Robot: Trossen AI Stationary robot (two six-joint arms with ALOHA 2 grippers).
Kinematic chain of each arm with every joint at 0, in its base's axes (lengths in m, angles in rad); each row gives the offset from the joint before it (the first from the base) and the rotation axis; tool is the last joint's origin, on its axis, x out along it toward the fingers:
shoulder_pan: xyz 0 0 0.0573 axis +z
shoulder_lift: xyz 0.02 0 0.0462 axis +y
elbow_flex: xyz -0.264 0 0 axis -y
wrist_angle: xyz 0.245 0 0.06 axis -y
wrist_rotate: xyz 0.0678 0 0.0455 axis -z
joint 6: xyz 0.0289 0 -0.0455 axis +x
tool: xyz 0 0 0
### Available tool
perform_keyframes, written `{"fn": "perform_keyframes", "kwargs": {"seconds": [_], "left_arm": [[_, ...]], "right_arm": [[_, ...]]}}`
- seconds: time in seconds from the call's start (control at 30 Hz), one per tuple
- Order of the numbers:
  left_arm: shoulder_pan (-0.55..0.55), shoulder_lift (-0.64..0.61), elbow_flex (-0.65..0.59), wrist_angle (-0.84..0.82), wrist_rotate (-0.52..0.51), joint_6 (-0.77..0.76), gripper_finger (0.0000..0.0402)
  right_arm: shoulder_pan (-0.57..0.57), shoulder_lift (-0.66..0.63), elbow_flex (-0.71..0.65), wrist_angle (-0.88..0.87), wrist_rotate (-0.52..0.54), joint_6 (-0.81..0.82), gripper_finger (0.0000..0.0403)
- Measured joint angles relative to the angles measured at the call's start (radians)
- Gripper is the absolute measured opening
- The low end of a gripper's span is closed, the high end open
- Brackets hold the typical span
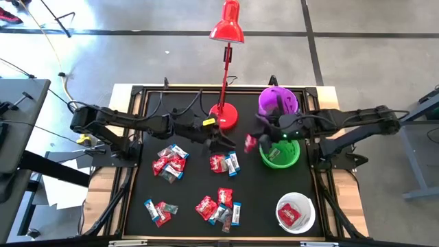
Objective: Organize candy in baskets
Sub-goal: Put the red candy into the white bucket
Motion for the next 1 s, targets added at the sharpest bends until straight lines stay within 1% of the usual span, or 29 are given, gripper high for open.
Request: {"fn": "perform_keyframes", "kwargs": {"seconds": [0.07,0.17,0.23,0.3,0.43,0.6,0.73,0.83,0.9,1.0], "left_arm": [[0.003,0.0,0.0,0.001,0.006,-0.012,0.0136],[0.005,0.0,0.0,-0.001,0.006,-0.013,0.0136],[0.01,0.0,0.0,-0.002,0.006,-0.014,0.0136],[0.013,0.0,0.0,-0.005,0.006,-0.014,0.0136],[0.025,0.0,0.0,-0.016,0.003,-0.015,0.0136],[0.037,0.0,0.0,-0.03,0.001,-0.023,0.0136],[0.039,0.0,0.0,-0.031,-0.013,-0.022,0.0136],[0.043,0.0,0.0,-0.033,-0.014,-0.023,0.0136],[0.046,0.0,0.0,-0.035,-0.015,-0.023,0.0136],[0.054,0.0,0.0,-0.034,-0.015,-0.023,0.0135]], "right_arm": [[0.007,-0.019,0.0,-0.117,-0.098,0.092,0.0],[0.05,-0.036,0.0,-0.276,-0.192,0.232,0.0],[0.093,-0.036,0.0,-0.351,-0.253,0.317,0.0],[0.15,-0.036,0.0,-0.398,-0.307,0.387,0.0],[0.274,-0.034,0.0,-0.419,-0.378,0.514,0.0],[0.439,-0.031,0.0,-0.42,-0.394,0.702,0.0],[0.553,-0.01,0.0,-0.421,-0.395,0.817,0.0],[0.613,0.027,0.0,-0.423,-0.391,0.852,0.0],[0.641,0.057,0.0,-0.422,-0.369,0.855,0.0002],[0.664,0.105,0.0,-0.421,-0.369,0.856,0.0019]]}}
